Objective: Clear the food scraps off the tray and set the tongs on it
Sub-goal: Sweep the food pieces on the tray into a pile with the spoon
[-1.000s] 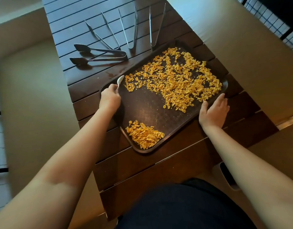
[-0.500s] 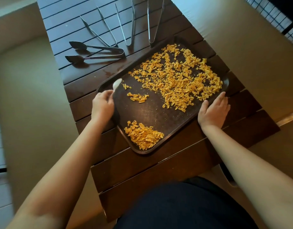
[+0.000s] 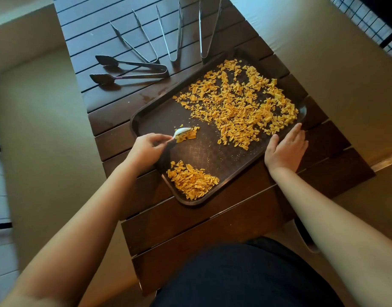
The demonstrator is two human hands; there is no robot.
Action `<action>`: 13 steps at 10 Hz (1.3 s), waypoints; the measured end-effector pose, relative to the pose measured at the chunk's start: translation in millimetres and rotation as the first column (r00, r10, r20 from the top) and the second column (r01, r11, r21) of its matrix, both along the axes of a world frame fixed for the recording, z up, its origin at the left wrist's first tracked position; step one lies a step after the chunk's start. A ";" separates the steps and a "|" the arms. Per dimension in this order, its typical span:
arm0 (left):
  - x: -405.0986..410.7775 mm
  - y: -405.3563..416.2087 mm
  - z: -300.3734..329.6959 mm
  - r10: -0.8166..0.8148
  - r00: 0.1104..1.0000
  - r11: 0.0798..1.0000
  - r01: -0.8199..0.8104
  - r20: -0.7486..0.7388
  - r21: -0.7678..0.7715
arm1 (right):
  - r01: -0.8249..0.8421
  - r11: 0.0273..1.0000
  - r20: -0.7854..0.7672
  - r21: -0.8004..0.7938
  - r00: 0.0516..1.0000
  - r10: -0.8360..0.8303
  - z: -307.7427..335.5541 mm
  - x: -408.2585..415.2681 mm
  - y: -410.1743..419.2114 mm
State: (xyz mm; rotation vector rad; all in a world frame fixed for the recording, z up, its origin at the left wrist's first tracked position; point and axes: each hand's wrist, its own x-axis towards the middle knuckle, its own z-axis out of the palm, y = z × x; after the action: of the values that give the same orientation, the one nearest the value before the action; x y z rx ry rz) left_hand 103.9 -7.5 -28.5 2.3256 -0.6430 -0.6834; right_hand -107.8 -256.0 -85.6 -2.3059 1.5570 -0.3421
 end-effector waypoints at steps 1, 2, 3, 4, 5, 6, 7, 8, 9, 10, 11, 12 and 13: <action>7.5 -1.2 2.2 0.179 0.981 0.982 -0.173 0.080 -0.080 | -0.001 1.000 0.004 -0.004 1.000 0.001 0.7 -0.7 -0.9; 14.6 -6.3 1.1 0.274 0.952 0.962 -0.269 0.135 -0.052 | 0.000 1.000 0.004 -0.003 1.000 0.000 1.5 -0.2 -0.5; 9.7 -16.8 -0.4 0.207 0.970 0.978 -0.209 0.128 0.003 | -0.007 1.000 0.009 -0.004 1.000 0.007 1.4 0.1 0.1; -2.6 -26.6 1.7 0.078 0.993 0.997 -0.079 0.085 0.006 | -0.004 1.000 0.020 -0.006 1.000 0.004 0.8 -1.1 -0.2; -15.3 -24.7 5.3 -0.069 0.994 0.996 0.063 0.084 0.067 | -0.002 1.000 0.019 -0.005 1.000 0.002 0.8 -0.7 -0.4; -19.4 -14.4 9.1 -0.184 0.983 0.977 0.179 0.031 0.117 | -0.006 1.000 0.019 -0.009 1.000 0.007 0.1 -0.3 -0.5; -15.9 -8.4 10.5 -0.047 0.999 0.999 0.047 0.022 0.012 | -0.002 1.000 0.018 -0.009 1.000 0.002 0.6 -0.2 -0.6; -6.3 -10.9 7.0 0.138 0.985 0.990 -0.133 0.100 -0.053 | 0.001 1.000 0.018 -0.009 1.000 -0.001 0.4 -0.3 -0.3; -4.0 -22.5 4.3 0.115 0.991 0.993 -0.113 0.071 -0.034 | -0.001 1.000 0.020 -0.012 1.000 0.002 -0.2 -0.9 -1.1; -10.4 -32.9 4.0 0.018 0.999 1.000 -0.018 0.049 -0.011 | -0.001 1.000 0.018 -0.007 1.000 0.001 0.2 -1.4 -1.3; -14.6 -30.1 6.6 -0.054 0.999 0.998 0.054 0.007 0.011 | 0.000 1.000 0.024 -0.008 1.000 0.000 0.0 -1.1 -0.8; -14.3 -15.5 11.2 -0.153 0.986 0.986 0.156 -0.070 0.051 | 0.003 1.000 0.021 -0.009 1.000 -0.003 -0.2 -0.3 -0.6; -12.4 0.7 11.3 -0.006 0.999 0.999 0.004 -0.047 -0.042 | 0.004 1.000 0.022 -0.010 1.000 -0.004 0.4 0.0 -0.4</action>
State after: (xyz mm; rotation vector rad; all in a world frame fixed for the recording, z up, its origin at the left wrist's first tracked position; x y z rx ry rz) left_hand 91.5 -6.9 -17.2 2.2637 -0.6355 -0.7181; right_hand -107.9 -256.4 -85.2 -2.2991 1.5533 -0.3752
